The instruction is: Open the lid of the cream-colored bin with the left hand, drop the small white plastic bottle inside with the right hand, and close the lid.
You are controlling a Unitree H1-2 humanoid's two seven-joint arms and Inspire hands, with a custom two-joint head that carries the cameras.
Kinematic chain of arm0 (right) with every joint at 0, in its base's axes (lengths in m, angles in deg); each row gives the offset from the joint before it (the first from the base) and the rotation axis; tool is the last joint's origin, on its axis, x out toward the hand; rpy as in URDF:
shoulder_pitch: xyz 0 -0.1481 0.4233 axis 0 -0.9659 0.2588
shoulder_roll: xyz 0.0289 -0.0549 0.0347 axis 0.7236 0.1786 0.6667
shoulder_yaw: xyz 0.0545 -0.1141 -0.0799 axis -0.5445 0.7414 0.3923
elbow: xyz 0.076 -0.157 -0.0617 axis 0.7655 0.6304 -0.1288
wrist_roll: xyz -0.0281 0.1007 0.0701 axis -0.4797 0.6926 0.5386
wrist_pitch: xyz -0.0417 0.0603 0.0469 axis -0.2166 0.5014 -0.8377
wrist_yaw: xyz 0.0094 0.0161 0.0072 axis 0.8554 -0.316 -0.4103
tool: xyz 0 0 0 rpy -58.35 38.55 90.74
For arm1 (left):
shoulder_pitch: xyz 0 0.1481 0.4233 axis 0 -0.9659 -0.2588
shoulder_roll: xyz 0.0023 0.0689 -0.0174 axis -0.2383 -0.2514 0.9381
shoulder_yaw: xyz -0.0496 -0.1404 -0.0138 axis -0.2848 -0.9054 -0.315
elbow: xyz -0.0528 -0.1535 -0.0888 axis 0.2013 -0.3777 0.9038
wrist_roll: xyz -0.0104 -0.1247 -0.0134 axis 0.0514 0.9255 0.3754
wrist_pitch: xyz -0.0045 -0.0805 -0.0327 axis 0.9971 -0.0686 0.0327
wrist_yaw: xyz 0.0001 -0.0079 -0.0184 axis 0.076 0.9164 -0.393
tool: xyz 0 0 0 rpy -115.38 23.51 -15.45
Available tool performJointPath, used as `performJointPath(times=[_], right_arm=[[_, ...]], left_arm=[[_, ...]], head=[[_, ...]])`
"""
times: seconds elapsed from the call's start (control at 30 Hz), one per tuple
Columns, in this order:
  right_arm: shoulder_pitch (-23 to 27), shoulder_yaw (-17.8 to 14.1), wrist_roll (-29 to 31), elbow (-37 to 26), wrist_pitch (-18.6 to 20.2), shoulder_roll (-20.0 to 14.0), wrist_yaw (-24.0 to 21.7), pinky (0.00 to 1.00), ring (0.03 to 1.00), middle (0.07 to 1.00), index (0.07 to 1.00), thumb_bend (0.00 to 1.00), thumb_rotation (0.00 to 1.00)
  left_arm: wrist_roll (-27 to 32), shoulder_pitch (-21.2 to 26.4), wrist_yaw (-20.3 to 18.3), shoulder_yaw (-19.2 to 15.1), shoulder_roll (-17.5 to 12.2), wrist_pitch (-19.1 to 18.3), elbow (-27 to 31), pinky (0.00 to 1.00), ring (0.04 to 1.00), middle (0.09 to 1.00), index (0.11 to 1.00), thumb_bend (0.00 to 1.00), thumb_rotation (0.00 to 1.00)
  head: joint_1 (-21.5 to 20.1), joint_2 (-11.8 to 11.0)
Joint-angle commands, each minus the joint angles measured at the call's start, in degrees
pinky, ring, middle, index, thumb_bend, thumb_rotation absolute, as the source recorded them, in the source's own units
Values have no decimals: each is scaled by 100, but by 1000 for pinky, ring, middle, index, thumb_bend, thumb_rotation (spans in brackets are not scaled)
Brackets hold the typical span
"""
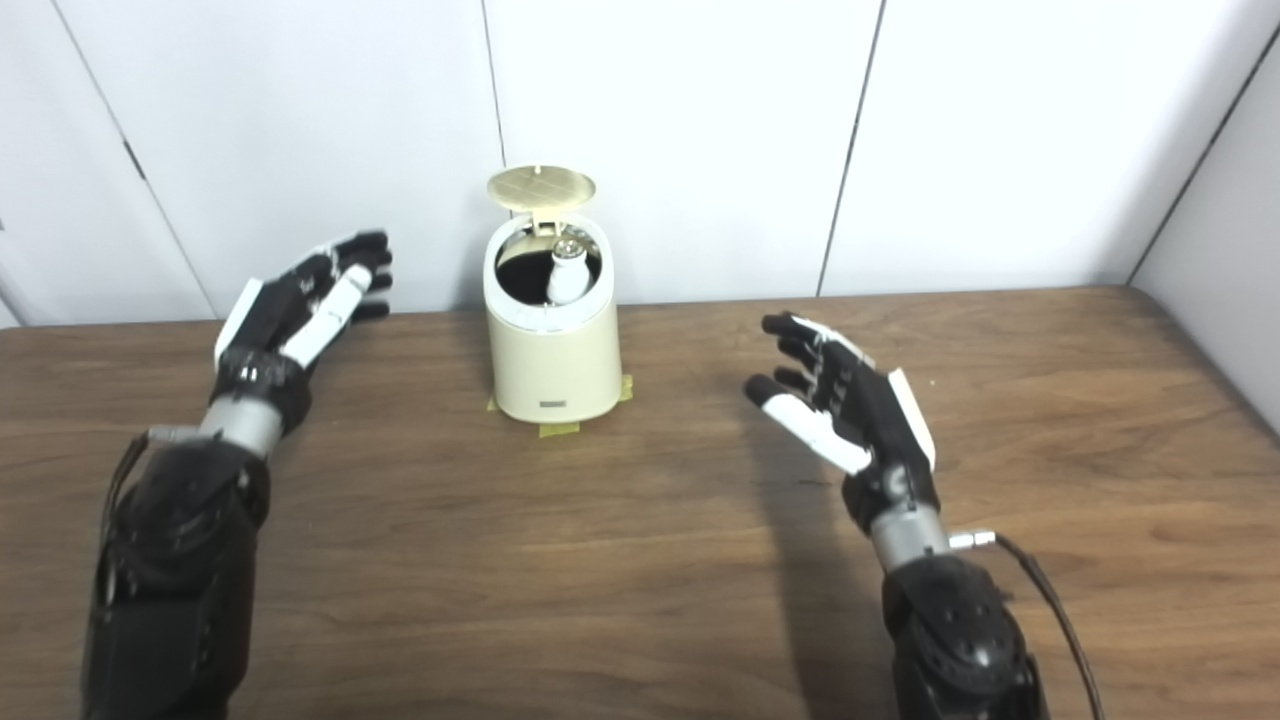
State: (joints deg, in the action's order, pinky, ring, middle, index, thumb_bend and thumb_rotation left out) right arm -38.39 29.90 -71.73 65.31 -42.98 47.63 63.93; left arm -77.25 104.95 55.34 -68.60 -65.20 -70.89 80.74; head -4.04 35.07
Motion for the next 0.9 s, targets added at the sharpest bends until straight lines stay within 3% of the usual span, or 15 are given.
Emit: performJointPath(times=[0.0, 0.3, 0.43, 0.5, 0.6, 0.87], right_arm=[[105, -16, 105, -212, 27, 124, 84, 867, 945, 951, 926, 691, 848], [-250, 41, 334, -418, 177, 535, 201, 863, 919, 924, 905, 577, 861], [-331, 93, 391, -306, 3, 561, 151, 853, 919, 933, 913, 552, 824], [-359, 120, 396, -248, -90, 559, 128, 849, 921, 934, 914, 550, 818], [-396, 154, 382, -217, -139, 559, 131, 829, 921, 931, 913, 560, 837], [-532, 227, 393, -104, -215, 657, 139, 758, 903, 927, 908, 557, 848]], left_arm=[[30, 510, -36, 109, -99, 177, -77, 801, 844, 848, 834, 351, 534], [-8, 1357, -129, 473, -195, 409, -1088, 819, 858, 858, 856, 375, 602], [-38, 1675, -123, 607, -148, 474, -1505, 808, 855, 853, 856, 371, 548], [-93, 1833, -125, 709, -145, 562, -1704, 805, 856, 856, 856, 368, 543], [-162, 1986, -136, 836, -170, 724, -1909, 803, 853, 858, 866, 361, 643], [-732, 2355, -179, 1360, -311, 1256, -2442, 750, 821, 833, 835, 346, 638]], head=[[8, 0], [111, -82], [138, -100], [147, -100], [180, -106], [194, -133]])
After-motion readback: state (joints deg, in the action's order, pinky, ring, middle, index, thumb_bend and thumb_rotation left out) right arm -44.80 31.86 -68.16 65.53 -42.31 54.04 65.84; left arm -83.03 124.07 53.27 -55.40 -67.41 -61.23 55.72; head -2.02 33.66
